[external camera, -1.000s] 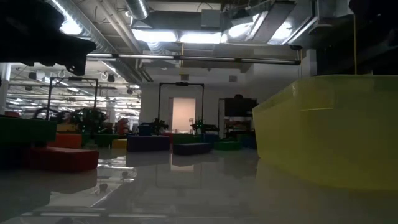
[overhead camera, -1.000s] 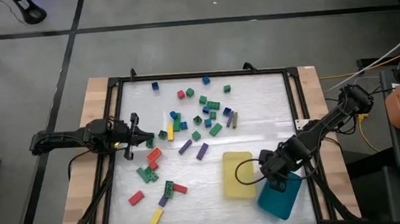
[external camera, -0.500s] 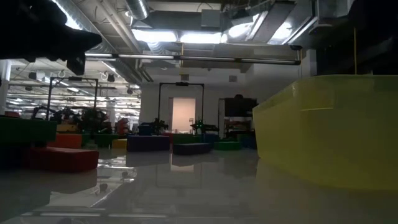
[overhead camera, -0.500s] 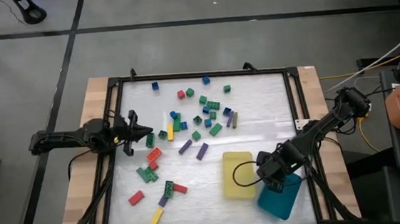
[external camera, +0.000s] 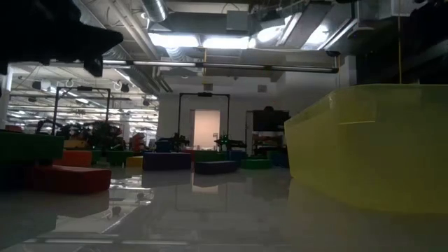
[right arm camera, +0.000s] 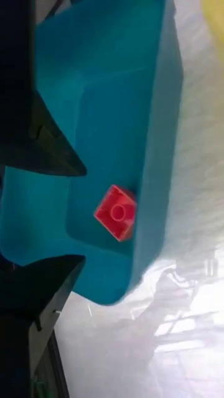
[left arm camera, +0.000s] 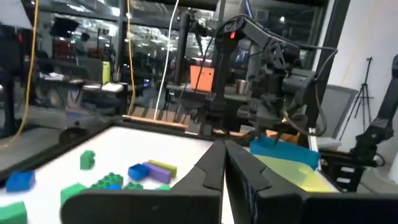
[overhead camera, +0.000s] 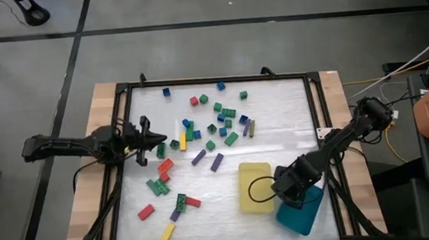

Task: Sort blocks by size
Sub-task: Put the small blue game piece into the blue bin

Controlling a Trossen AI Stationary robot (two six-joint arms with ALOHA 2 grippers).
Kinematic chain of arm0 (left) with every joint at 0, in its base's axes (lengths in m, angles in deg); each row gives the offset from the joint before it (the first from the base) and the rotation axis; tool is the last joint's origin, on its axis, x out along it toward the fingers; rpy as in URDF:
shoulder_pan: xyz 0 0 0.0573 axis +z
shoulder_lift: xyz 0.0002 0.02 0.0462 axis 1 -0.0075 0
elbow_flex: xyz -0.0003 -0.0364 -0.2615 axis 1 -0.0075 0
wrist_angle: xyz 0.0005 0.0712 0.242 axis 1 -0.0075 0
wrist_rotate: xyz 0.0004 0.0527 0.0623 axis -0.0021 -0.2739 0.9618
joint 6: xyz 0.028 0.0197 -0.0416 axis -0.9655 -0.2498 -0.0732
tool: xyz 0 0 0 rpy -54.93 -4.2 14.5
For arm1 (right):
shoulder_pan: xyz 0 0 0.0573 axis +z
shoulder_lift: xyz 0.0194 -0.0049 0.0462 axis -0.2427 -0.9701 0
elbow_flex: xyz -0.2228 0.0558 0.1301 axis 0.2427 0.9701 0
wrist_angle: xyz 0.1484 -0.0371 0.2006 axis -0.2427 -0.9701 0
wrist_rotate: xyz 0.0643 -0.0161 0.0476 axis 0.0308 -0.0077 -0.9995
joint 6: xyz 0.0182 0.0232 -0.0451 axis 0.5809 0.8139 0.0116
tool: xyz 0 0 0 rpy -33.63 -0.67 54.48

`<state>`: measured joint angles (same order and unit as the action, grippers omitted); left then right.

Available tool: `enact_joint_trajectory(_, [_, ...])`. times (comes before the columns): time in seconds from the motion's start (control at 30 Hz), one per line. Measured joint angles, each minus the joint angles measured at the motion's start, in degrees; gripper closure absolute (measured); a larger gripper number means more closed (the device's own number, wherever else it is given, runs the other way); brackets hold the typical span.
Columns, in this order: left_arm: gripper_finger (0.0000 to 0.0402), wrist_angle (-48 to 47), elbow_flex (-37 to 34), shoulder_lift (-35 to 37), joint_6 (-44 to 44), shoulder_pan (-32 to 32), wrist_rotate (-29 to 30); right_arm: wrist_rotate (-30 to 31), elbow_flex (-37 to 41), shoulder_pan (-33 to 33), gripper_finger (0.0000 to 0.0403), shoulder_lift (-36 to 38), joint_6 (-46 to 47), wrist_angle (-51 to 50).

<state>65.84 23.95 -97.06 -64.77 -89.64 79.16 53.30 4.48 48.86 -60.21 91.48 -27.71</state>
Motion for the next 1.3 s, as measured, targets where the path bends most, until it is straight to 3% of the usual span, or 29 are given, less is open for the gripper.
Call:
enact_joint_trajectory(0.17, [0.0402, 2.1, 5.6, -9.1, -7.6, 0.1, 2.3, 1.2, 0.0, 0.1, 0.0185, 2.8, 0.0, -0.2])
enact_joint_trajectory(0.43, [0.0402, 1.9, 16.8, -25.2, -23.7, 0.7, 2.0, 13.9, 0.0, 0.1, 0.0185, 11.2, -0.2, -0.1])
enact_joint_trajectory(0.63, [0.0387, 1.0, 23.5, -35.3, -22.2, 5.1, 2.2, 19.0, 0.0, 0.1, 0.0184, 15.5, -0.1, -0.1])
enact_joint_trajectory(0.8, [0.0320, -0.6, 26.7, -42.3, -20.7, 9.8, 2.5, 20.3, 0.0, 0.1, 0.0184, 16.2, -1.7, -0.1])
enact_joint_trajectory(1.03, [0.0245, -1.8, 27.7, -47.5, -22.7, 16.0, 2.6, 22.7, 0.0, 0.1, 0.0184, 16.2, -4.6, 0.1])
enact_joint_trajectory(1.3, [0.0239, -12.0, 27.7, -48.2, -27.5, 20.8, 2.6, 23.8, 0.0, 0.1, 0.0184, 16.2, -6.1, 0.3])
